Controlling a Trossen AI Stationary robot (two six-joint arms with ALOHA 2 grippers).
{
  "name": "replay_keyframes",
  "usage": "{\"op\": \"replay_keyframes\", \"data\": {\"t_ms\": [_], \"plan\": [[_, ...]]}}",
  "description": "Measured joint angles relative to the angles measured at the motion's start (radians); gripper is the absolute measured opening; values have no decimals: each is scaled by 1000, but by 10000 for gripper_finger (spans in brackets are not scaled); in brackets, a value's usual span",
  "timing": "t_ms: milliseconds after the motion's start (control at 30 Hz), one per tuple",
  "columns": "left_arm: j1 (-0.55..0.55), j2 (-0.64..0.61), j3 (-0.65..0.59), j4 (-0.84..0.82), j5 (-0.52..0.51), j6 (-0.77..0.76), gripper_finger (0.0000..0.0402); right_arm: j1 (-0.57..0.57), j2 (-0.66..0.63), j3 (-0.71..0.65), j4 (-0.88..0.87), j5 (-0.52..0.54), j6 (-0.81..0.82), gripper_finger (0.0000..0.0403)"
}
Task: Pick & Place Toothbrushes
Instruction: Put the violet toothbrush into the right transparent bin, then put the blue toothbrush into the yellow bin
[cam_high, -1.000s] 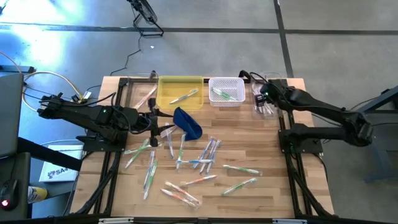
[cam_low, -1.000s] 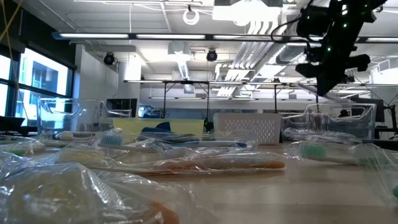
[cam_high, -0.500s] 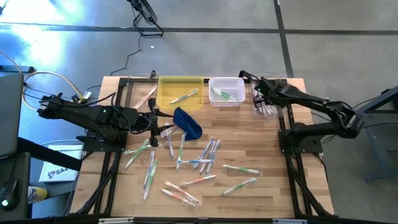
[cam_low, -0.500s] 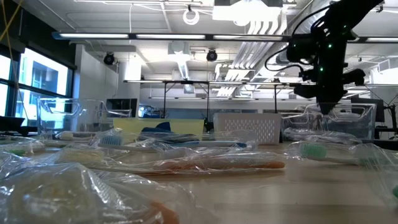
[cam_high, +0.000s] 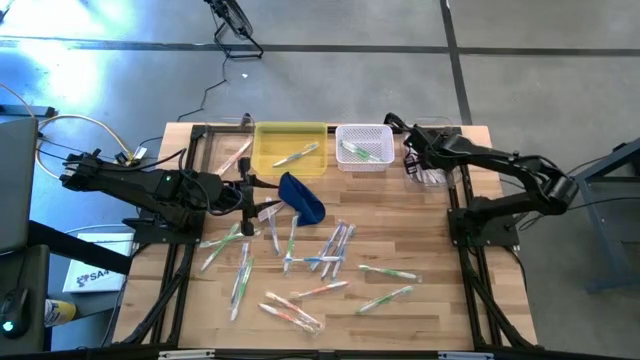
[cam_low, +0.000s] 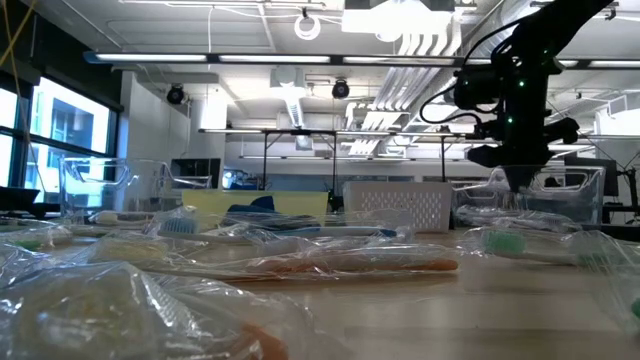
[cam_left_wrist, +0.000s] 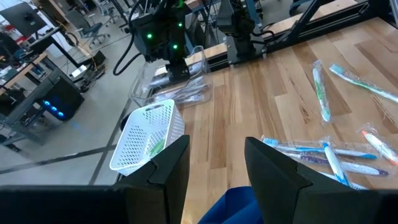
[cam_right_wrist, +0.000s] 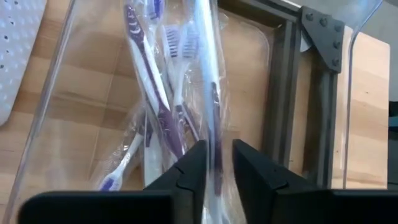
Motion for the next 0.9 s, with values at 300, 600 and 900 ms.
{"op": "replay_keyframes", "data": {"t_ms": [300, 600, 900], "plan": [[0, 0, 0, 0, 0, 0, 149, 0, -12, 0, 1, 27, -33, 132], [0, 0, 0, 0, 0, 0, 149, 56, -159, 0, 0, 23, -41, 90], [0, 0, 0, 0, 3, -4, 149, 177, -323, 0, 10, -7, 89, 43]]}}
